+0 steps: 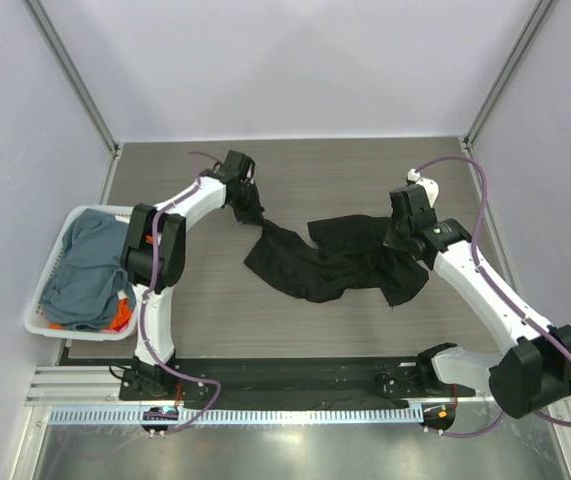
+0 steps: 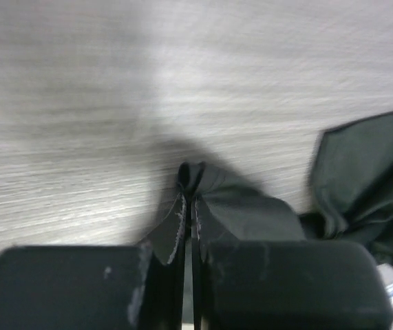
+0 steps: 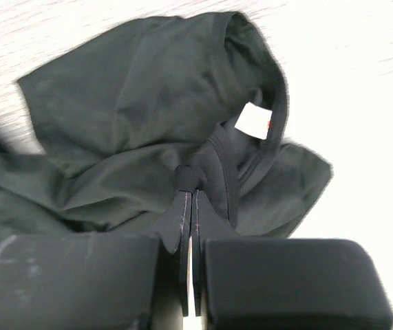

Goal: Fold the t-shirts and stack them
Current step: Flatten the tshirt out

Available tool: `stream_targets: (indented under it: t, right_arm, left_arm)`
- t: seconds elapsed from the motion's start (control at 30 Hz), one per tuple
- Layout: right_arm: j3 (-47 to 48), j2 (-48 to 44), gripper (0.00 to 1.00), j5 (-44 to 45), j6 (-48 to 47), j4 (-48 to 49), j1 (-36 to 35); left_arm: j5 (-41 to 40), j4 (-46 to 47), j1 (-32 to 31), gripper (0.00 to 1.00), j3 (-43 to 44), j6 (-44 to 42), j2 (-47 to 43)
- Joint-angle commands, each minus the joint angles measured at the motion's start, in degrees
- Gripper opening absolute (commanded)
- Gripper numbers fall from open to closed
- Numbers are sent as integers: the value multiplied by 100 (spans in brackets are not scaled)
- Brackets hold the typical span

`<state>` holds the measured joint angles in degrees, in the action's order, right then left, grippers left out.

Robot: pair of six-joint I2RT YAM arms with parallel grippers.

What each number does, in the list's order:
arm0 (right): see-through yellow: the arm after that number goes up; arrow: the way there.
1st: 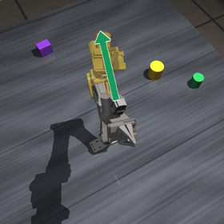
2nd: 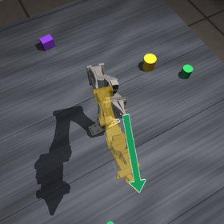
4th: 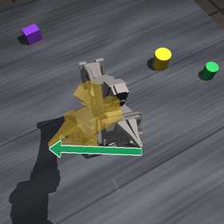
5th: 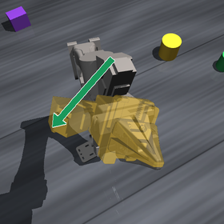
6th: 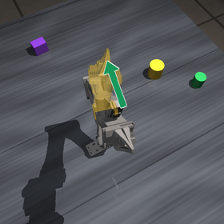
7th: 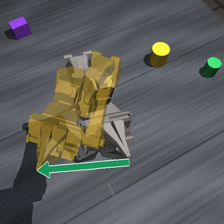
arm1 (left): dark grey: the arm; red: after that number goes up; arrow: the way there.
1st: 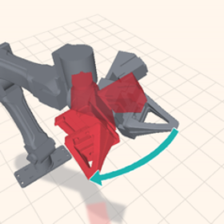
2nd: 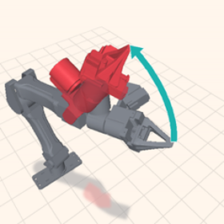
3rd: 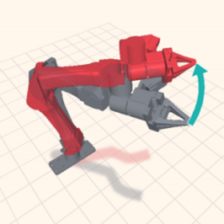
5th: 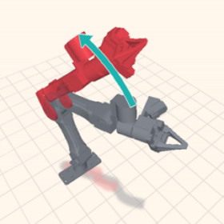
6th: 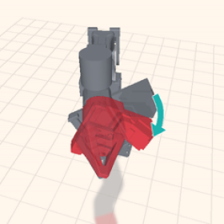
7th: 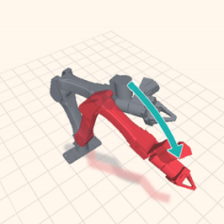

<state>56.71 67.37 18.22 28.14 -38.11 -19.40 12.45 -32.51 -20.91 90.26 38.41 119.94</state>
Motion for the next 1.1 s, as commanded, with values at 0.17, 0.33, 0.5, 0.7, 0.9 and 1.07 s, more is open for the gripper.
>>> stream_targets:
  t: [0.17,0.33,0.5,0.7,0.9,1.07]
  right_arm:
    - [3035,1741,1,1517,-563,261,375]
    - [5376,2333,1,1878,-792,-416,630]
    - [4810,1817,1,1756,-995,-452,657]
    - [2404,796,1,1449,-277,-602,657]
    - [30,320,1,798,472,-470,657]
    - [-591,565,1,788,667,-399,718]
  left_arm:
    - [-1612,-2503,8,0,4022,-501,-138]
    - [-1974,-3165,69,0,4908,-572,-837]
    - [-1860,-2753,131,0,3062,-651,-2227]
    - [-1456,-1812,122,0,-527,-476,-4150]
    - [-1403,-1285,122,0,-2895,-344,-4962]
    - [-1342,-1029,122,0,-3638,-194,-5024]
